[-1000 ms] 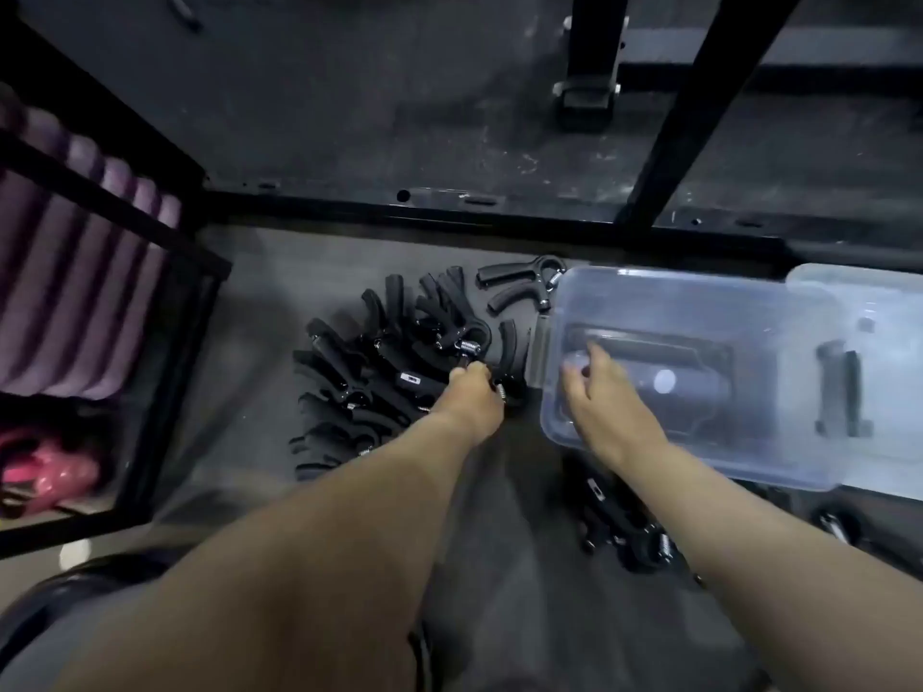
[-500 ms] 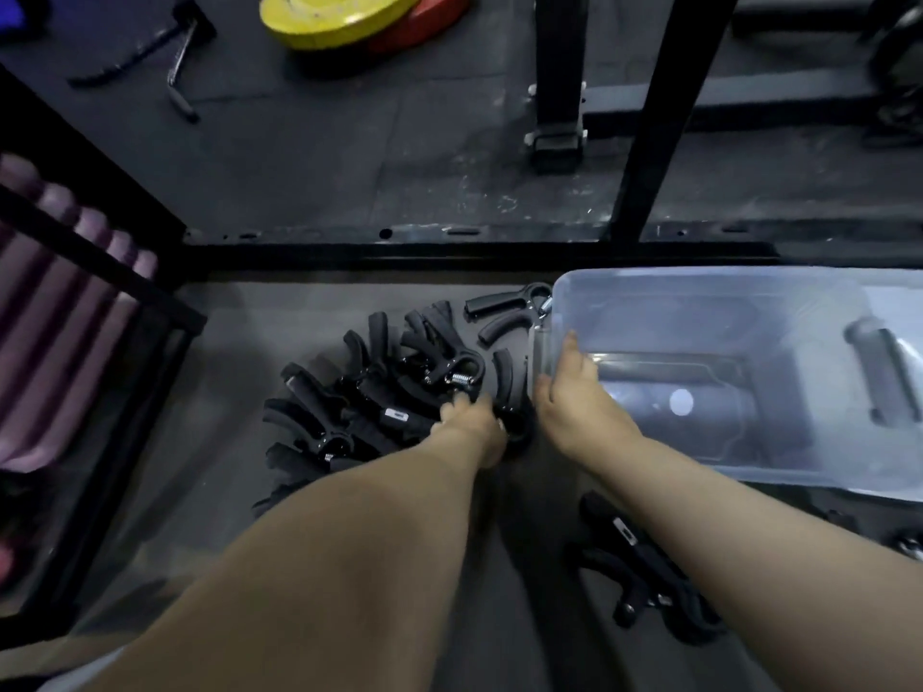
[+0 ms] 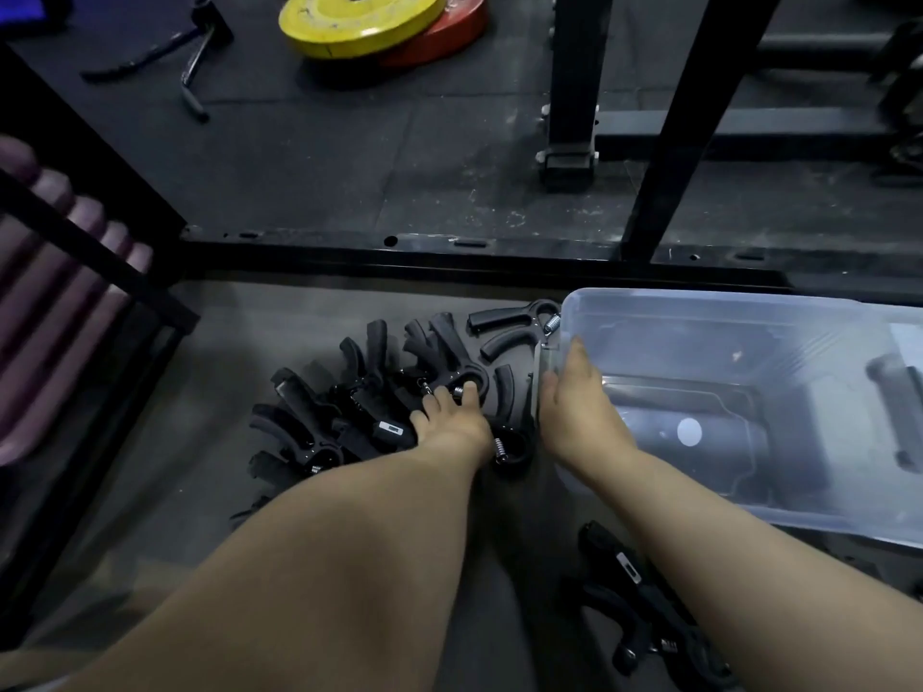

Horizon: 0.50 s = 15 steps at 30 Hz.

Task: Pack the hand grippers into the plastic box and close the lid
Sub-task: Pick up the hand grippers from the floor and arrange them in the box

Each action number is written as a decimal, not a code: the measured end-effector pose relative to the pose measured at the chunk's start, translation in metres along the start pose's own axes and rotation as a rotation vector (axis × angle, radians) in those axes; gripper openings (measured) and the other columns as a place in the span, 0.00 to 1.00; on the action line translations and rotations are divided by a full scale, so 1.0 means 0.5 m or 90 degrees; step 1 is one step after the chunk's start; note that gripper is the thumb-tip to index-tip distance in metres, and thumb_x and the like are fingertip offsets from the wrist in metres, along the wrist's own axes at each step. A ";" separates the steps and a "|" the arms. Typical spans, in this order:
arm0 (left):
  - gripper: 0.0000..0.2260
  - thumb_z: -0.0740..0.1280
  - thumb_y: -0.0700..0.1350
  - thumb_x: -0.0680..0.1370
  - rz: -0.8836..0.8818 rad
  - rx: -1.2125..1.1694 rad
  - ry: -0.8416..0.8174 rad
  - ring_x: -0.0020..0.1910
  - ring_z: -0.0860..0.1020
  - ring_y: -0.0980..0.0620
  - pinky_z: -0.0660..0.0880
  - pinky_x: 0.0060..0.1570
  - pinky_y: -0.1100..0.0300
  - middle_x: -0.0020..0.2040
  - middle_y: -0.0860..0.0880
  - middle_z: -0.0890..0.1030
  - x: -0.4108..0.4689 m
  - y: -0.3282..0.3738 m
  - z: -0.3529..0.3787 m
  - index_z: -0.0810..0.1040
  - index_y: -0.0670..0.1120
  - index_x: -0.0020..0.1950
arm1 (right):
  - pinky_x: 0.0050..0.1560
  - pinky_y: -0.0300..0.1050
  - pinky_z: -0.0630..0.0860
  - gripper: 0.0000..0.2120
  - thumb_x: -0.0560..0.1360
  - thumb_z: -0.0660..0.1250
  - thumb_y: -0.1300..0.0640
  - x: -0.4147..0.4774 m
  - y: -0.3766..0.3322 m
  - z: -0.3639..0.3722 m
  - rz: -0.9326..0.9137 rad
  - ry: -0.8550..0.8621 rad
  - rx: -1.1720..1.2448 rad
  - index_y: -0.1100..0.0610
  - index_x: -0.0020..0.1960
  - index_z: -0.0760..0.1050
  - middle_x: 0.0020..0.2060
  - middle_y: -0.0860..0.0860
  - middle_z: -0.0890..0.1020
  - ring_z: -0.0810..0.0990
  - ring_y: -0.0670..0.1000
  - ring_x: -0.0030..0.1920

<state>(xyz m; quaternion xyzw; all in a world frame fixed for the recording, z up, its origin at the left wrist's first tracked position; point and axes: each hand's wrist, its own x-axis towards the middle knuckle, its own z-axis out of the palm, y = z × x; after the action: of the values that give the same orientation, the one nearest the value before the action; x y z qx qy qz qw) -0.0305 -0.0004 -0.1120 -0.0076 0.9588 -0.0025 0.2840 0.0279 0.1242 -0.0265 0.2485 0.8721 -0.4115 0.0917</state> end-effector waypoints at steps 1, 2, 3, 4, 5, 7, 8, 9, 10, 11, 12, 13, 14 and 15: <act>0.26 0.62 0.45 0.74 0.006 0.014 0.013 0.68 0.59 0.40 0.54 0.68 0.43 0.69 0.42 0.61 0.005 -0.006 0.001 0.60 0.57 0.71 | 0.63 0.60 0.69 0.27 0.83 0.49 0.52 0.001 0.003 0.001 -0.008 -0.001 0.002 0.53 0.79 0.46 0.73 0.59 0.62 0.69 0.63 0.68; 0.21 0.62 0.45 0.75 0.014 0.023 0.027 0.66 0.60 0.40 0.55 0.67 0.42 0.67 0.42 0.62 0.008 -0.011 0.001 0.64 0.57 0.67 | 0.64 0.59 0.67 0.27 0.83 0.49 0.52 0.002 0.005 0.001 -0.013 -0.005 0.002 0.53 0.79 0.45 0.74 0.58 0.61 0.67 0.62 0.69; 0.17 0.62 0.46 0.76 0.020 0.037 0.042 0.64 0.61 0.40 0.55 0.67 0.42 0.65 0.42 0.63 0.010 -0.014 0.003 0.66 0.56 0.64 | 0.64 0.59 0.66 0.27 0.83 0.50 0.51 0.004 0.009 0.000 -0.016 -0.008 0.001 0.53 0.79 0.45 0.75 0.58 0.60 0.66 0.62 0.71; 0.15 0.63 0.48 0.77 0.027 0.060 0.061 0.63 0.62 0.40 0.55 0.67 0.42 0.64 0.42 0.63 0.011 -0.016 0.006 0.68 0.56 0.63 | 0.65 0.59 0.65 0.28 0.83 0.50 0.51 0.005 0.011 -0.001 -0.019 -0.009 -0.001 0.53 0.79 0.45 0.75 0.58 0.59 0.65 0.61 0.71; 0.13 0.63 0.49 0.77 0.038 0.090 0.084 0.62 0.63 0.40 0.56 0.66 0.43 0.62 0.42 0.64 0.010 -0.018 0.009 0.70 0.55 0.62 | 0.65 0.59 0.65 0.28 0.83 0.50 0.51 0.007 0.011 -0.002 -0.021 -0.009 -0.002 0.53 0.79 0.44 0.75 0.58 0.59 0.64 0.61 0.72; 0.13 0.63 0.52 0.78 0.076 0.128 0.124 0.61 0.64 0.39 0.55 0.67 0.44 0.62 0.42 0.64 0.005 -0.024 0.013 0.71 0.55 0.62 | 0.66 0.59 0.64 0.28 0.83 0.50 0.51 0.006 0.011 -0.001 -0.023 -0.006 -0.002 0.53 0.79 0.44 0.75 0.58 0.59 0.63 0.62 0.72; 0.13 0.63 0.53 0.78 0.099 0.126 0.143 0.63 0.62 0.39 0.54 0.68 0.43 0.63 0.41 0.63 0.002 -0.028 0.013 0.71 0.54 0.62 | 0.67 0.59 0.64 0.28 0.83 0.50 0.51 0.006 0.010 -0.001 -0.027 -0.003 -0.002 0.54 0.79 0.44 0.75 0.58 0.60 0.63 0.62 0.72; 0.13 0.62 0.54 0.79 0.125 0.118 0.160 0.64 0.61 0.39 0.53 0.69 0.42 0.65 0.41 0.61 0.000 -0.032 0.009 0.70 0.54 0.63 | 0.67 0.59 0.64 0.28 0.83 0.50 0.51 0.006 0.011 0.000 -0.030 -0.001 -0.002 0.54 0.79 0.44 0.74 0.59 0.60 0.63 0.62 0.72; 0.14 0.62 0.53 0.79 0.153 0.108 0.178 0.67 0.60 0.39 0.53 0.70 0.41 0.67 0.42 0.61 -0.003 -0.035 0.001 0.70 0.53 0.64 | 0.67 0.60 0.65 0.28 0.83 0.50 0.51 0.007 0.012 0.001 -0.031 0.002 -0.001 0.54 0.79 0.45 0.74 0.59 0.60 0.64 0.63 0.71; 0.14 0.62 0.53 0.79 0.175 0.096 0.201 0.68 0.60 0.40 0.53 0.70 0.40 0.69 0.43 0.61 -0.009 -0.035 -0.013 0.69 0.52 0.65 | 0.66 0.60 0.66 0.28 0.82 0.50 0.51 0.007 0.013 0.001 -0.027 0.002 0.000 0.54 0.79 0.45 0.74 0.59 0.61 0.65 0.63 0.71; 0.14 0.60 0.52 0.80 0.185 0.069 0.227 0.68 0.62 0.42 0.54 0.70 0.40 0.69 0.45 0.63 -0.015 -0.034 -0.032 0.69 0.51 0.65 | 0.66 0.61 0.66 0.28 0.82 0.50 0.51 0.008 0.015 0.002 -0.021 0.001 0.005 0.53 0.79 0.45 0.74 0.59 0.61 0.65 0.63 0.70; 0.13 0.59 0.50 0.81 0.177 0.027 0.252 0.67 0.66 0.43 0.56 0.70 0.42 0.68 0.47 0.67 -0.023 -0.030 -0.058 0.70 0.50 0.65 | 0.66 0.62 0.66 0.28 0.82 0.50 0.50 0.009 0.015 0.002 -0.018 0.000 0.009 0.53 0.79 0.45 0.74 0.59 0.61 0.65 0.63 0.70; 0.12 0.58 0.49 0.81 0.150 -0.035 0.264 0.66 0.69 0.44 0.57 0.69 0.43 0.66 0.47 0.70 -0.031 -0.023 -0.090 0.71 0.49 0.63 | 0.66 0.62 0.66 0.28 0.82 0.50 0.49 0.008 0.014 0.000 -0.016 -0.004 0.014 0.53 0.79 0.46 0.74 0.59 0.60 0.65 0.63 0.70; 0.11 0.57 0.48 0.82 0.111 -0.120 0.261 0.64 0.71 0.44 0.59 0.68 0.44 0.63 0.46 0.73 -0.041 -0.018 -0.127 0.72 0.48 0.62 | 0.66 0.62 0.66 0.29 0.82 0.50 0.48 0.008 0.014 -0.002 -0.014 -0.010 0.021 0.52 0.79 0.46 0.74 0.59 0.61 0.66 0.63 0.70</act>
<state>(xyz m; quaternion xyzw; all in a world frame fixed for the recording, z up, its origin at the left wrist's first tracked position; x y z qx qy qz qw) -0.0477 -0.0088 -0.0473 0.0495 0.9895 0.1099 0.0803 0.0280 0.1302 -0.0318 0.2375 0.8669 -0.4290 0.0900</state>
